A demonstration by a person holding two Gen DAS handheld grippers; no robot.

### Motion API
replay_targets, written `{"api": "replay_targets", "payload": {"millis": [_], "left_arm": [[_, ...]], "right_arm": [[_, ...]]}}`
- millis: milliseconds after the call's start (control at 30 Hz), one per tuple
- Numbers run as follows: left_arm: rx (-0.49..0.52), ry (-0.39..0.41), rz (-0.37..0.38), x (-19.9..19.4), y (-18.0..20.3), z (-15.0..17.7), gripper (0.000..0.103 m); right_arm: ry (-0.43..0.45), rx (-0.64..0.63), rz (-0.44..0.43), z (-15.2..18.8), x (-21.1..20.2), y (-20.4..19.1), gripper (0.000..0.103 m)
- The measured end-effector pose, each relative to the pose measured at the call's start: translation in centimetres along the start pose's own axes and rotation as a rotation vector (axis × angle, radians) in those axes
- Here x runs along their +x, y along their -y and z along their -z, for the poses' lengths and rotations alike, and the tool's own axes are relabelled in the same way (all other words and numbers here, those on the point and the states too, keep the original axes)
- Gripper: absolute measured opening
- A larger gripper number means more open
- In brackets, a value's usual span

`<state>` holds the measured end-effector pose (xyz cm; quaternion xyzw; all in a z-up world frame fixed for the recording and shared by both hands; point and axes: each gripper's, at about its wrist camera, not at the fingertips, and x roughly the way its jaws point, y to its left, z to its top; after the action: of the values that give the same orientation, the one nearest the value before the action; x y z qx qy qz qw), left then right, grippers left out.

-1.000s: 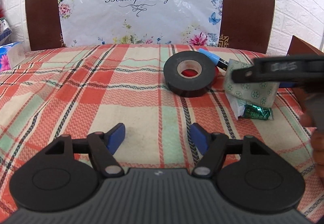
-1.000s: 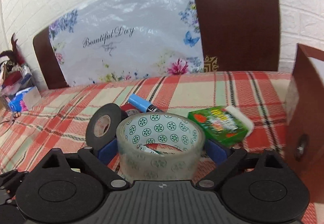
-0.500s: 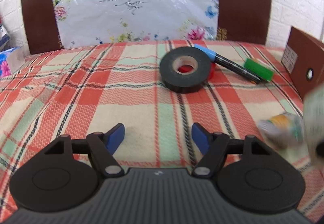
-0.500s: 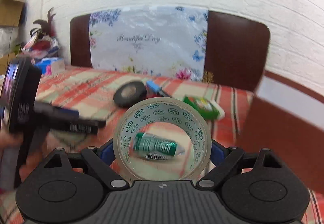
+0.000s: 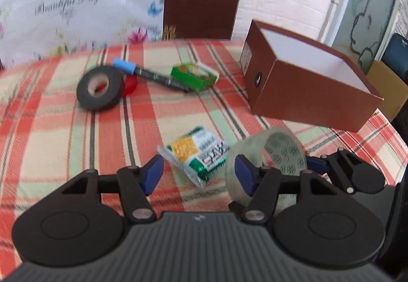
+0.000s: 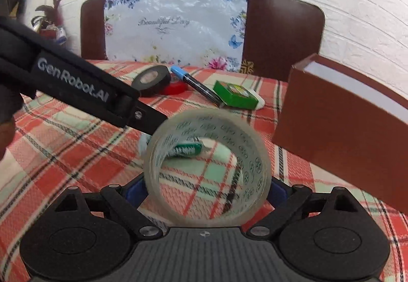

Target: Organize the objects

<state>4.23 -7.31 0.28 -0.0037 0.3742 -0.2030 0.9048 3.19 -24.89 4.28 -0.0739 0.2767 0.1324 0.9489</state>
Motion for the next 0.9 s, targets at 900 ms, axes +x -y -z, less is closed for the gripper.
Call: {"api": "replay_targets", "payload": {"millis": [900], "left_arm": [[0.076, 0.074, 0.151, 0.3, 8.5, -8.8, 0.029]], "right_arm": [[0.299, -0.03, 0.174, -4.5, -3.7, 5.5, 0.086]]}}
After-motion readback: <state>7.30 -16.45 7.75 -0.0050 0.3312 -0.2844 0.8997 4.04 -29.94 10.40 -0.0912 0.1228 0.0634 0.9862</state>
